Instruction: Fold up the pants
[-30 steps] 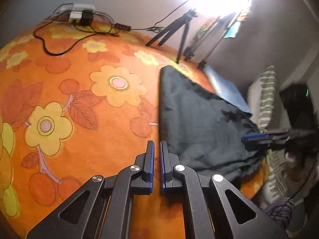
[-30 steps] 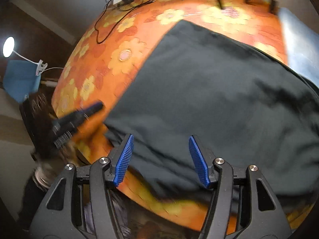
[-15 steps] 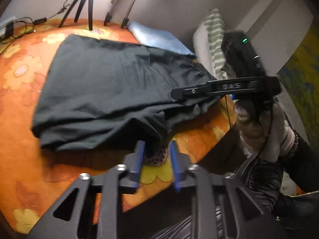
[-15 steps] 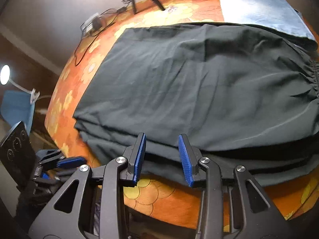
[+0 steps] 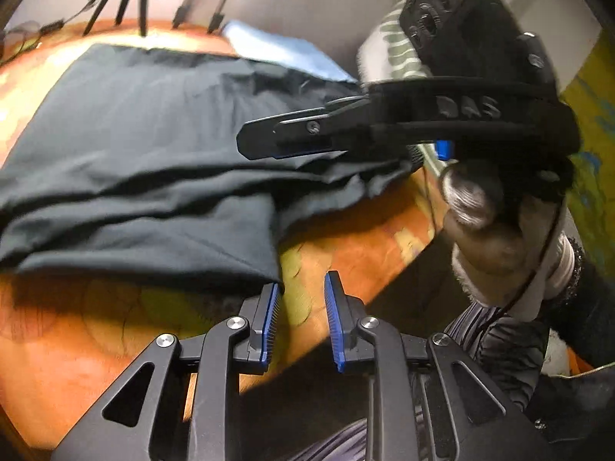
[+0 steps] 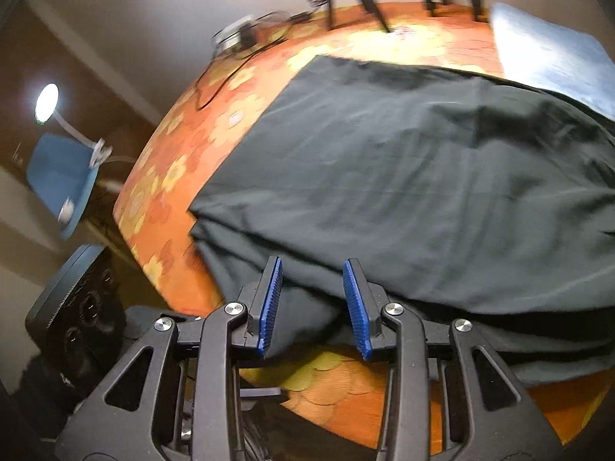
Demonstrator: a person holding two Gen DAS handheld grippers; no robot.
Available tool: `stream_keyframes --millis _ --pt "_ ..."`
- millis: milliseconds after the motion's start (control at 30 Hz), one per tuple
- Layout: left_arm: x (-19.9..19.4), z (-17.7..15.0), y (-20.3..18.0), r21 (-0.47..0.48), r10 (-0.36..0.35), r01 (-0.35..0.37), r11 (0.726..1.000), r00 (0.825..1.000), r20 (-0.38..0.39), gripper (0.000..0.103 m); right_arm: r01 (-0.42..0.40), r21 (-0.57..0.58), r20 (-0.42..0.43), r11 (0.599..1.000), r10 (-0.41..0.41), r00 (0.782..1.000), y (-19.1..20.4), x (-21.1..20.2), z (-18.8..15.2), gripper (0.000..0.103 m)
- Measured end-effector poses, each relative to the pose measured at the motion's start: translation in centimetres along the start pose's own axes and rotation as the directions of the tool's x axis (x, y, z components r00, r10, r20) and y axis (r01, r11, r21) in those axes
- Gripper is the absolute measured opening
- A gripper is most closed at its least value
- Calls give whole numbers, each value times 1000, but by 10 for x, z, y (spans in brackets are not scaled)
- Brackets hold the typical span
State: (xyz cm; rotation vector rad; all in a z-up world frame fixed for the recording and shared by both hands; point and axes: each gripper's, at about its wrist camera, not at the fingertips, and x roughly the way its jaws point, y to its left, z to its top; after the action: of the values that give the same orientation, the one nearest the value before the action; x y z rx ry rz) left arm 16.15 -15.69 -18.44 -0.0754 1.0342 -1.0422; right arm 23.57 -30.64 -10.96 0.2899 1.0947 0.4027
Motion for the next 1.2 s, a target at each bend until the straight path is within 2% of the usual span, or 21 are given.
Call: stream_keyframes --millis 133,267,333,400,433,500,600,700,733,833,1000,1067,1200 --pt "-21 -6 7 -24 29 -29 999 999 12 21 -11 -48 -69 999 8 998 11 19 -11 36" --pt "-65 -5 19 -31 108 -106 994 990 96 21 -51 -27 -140 998 47 989 11 29 -18 36" --pt "-86 -1 35 -64 182 -174 983 973 143 22 -94 -4 -129 996 92 987 11 20 -13 36" --pt "-97 5 55 -126 230 -211 969 958 169 25 -116 -3 -75 993 116 990 16 4 -1 36" --pt "-97 9 62 -140 272 -250 958 947 172 33 -106 -12 -47 994 105 993 20 -2 8 39" --pt "-96 14 74 -162 319 -292 942 932 172 34 -89 -11 -14 996 89 996 27 -6 27 44" --pt "-88 18 88 -189 334 -303 934 929 162 34 -67 -8 -14 998 67 998 38 4 51 45" --pt "-85 19 97 -203 344 -310 929 925 161 35 -54 -4 -63 999 54 997 54 27 75 49" --pt "-81 21 99 -209 350 -314 926 923 164 35 -36 1 -80 999 36 996 60 38 85 53" --pt "-79 22 106 -229 355 -312 922 918 175 35 16 -8 -115 1000 -17 993 69 60 102 55" --pt "-80 19 109 -226 361 -318 921 913 188 36 99 19 -195 995 -93 976 76 105 130 55" --pt "-82 17 108 -223 368 -325 919 910 192 39 125 12 -218 992 -119 969 83 119 136 55" --pt "-85 15 113 -229 369 -323 919 908 200 42 228 -12 -244 974 -224 944 93 139 144 55"
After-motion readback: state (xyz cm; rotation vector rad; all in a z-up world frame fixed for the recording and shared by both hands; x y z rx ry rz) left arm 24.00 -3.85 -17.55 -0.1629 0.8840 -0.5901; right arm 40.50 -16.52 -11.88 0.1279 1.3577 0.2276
